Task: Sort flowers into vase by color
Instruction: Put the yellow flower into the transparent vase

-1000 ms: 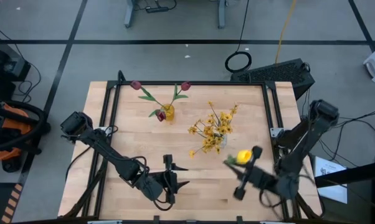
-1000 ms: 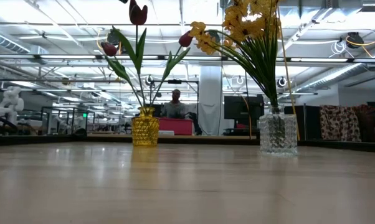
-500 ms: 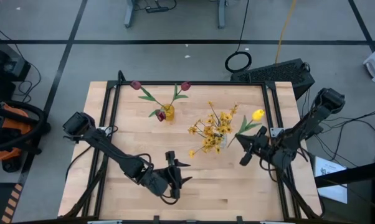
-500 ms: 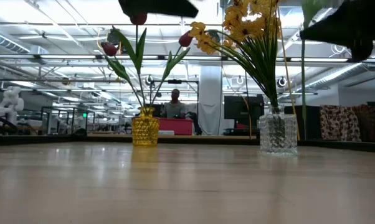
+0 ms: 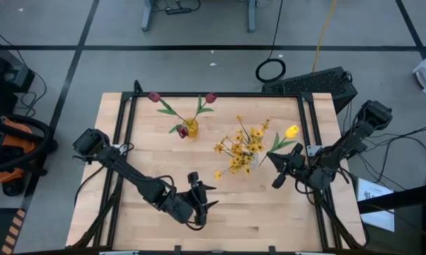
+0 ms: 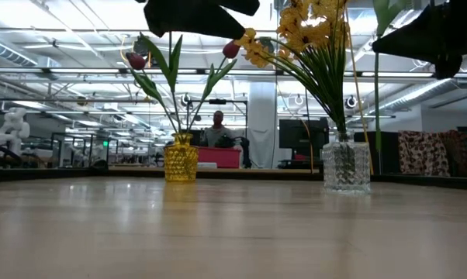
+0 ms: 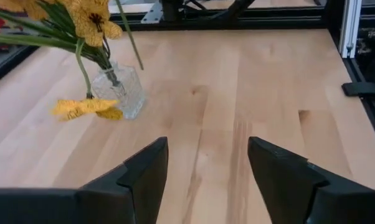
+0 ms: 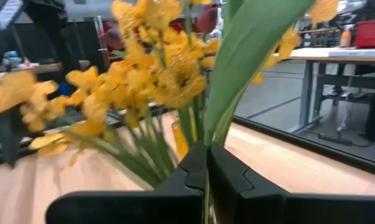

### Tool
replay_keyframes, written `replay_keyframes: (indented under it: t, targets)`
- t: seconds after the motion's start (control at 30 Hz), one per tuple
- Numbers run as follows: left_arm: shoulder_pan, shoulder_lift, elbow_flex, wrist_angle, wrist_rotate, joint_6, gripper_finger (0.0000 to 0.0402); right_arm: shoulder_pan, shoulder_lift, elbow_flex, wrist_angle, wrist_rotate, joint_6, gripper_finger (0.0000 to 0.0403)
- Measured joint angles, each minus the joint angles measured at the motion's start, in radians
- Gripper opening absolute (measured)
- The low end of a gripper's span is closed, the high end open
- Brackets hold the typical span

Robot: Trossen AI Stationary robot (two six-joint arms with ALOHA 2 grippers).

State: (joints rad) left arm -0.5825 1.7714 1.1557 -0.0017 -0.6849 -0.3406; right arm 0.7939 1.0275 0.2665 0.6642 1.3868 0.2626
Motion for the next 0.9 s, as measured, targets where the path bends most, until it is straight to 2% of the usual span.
replay_keyframes:
  t: [0.33, 0.5, 0.9]
  targets:
    - [-0.05, 0.0, 0.0, -0.072, 0.0, -0.118, 0.0228, -0.069, 0.0, 0.0, 0.052, -0.012, -0.083, 0.0]
    - [-0.07, 0.0, 0.0, -0.074, -0.024, -0.124, 0.0228, -0.114, 0.0, 0.0, 0.05, -0.116, -0.115, 0.0]
    - [-0.067, 0.0, 0.0, -0.091, -0.031, -0.126, 0.0228, -0.18, 0.0, 0.0, 0.045, -0.133, -0.068, 0.0]
